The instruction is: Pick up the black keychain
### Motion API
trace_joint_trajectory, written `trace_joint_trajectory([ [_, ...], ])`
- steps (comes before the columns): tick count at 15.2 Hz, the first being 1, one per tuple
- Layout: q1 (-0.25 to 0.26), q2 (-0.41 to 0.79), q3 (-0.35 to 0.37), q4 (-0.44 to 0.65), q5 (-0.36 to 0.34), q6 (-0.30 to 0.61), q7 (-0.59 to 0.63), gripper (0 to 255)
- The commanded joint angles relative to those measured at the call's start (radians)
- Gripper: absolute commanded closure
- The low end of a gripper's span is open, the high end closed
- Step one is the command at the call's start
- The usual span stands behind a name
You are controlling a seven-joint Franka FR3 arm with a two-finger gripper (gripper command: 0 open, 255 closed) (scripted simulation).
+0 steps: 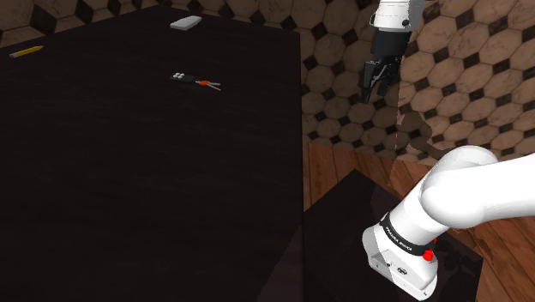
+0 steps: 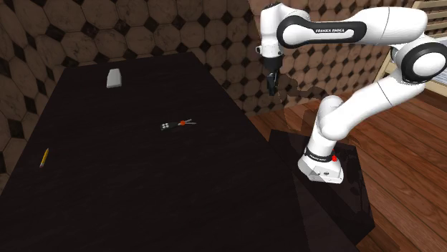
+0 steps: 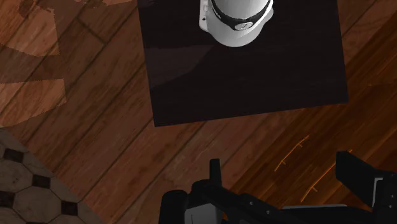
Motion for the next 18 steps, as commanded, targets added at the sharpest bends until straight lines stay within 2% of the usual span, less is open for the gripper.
trace_joint_trajectory([
  [1,0.000,0.000,0.000,0.000,0.000,0.000,0.000,0],
  [10,0.085,0.240,0.094,0.156,0.072,0.149,0.031,0],
  [18,0.143,0.458,0.174,0.351,0.091,0.231,0.057,0],
])
